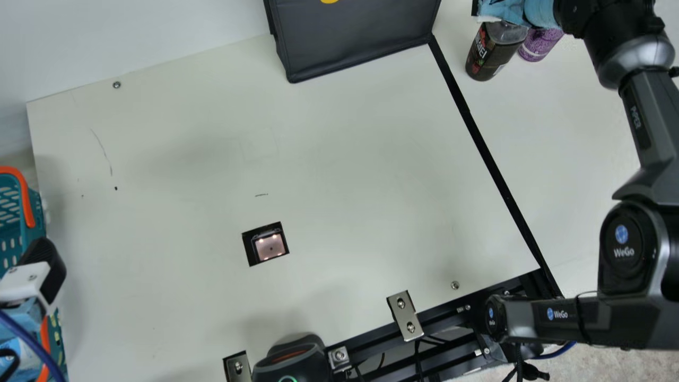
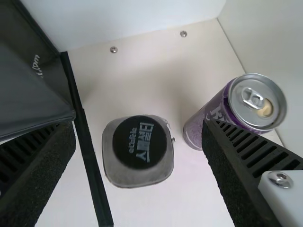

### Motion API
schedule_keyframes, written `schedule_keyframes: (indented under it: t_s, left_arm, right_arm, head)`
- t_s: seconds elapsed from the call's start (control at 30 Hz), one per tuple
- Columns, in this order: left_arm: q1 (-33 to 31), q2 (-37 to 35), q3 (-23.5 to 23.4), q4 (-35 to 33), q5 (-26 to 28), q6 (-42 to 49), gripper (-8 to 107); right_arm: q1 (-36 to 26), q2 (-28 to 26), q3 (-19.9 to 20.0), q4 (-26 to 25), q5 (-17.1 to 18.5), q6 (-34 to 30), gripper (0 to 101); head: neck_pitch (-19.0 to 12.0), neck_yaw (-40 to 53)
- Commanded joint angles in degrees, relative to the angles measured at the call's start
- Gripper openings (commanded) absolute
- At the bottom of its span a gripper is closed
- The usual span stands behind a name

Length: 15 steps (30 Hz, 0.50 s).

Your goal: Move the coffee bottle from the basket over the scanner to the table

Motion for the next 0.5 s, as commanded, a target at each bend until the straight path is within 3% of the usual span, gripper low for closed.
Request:
schedule_keyframes:
  t_s: [0.0,0.23,0.47]
  left_arm:
    - [0.0,0.0,0.0,0.0,0.0,0.0,90]
    - [0.0,0.0,0.0,0.0,0.0,0.0,90]
    - [0.0,0.0,0.0,0.0,0.0,0.0,90]
  right_arm:
    - [0.3,-2.3,1.1,-0.3,-0.2,0.0,95]
    - [1.6,-9.7,5.3,-1.1,0.9,-0.1,95]
    - [3.0,-18.0,9.3,-2.0,4.2,1.2,95]
  head:
    - [-1.7,-0.1]
    - [-1.7,-0.1]
    - [-1.7,-0.1]
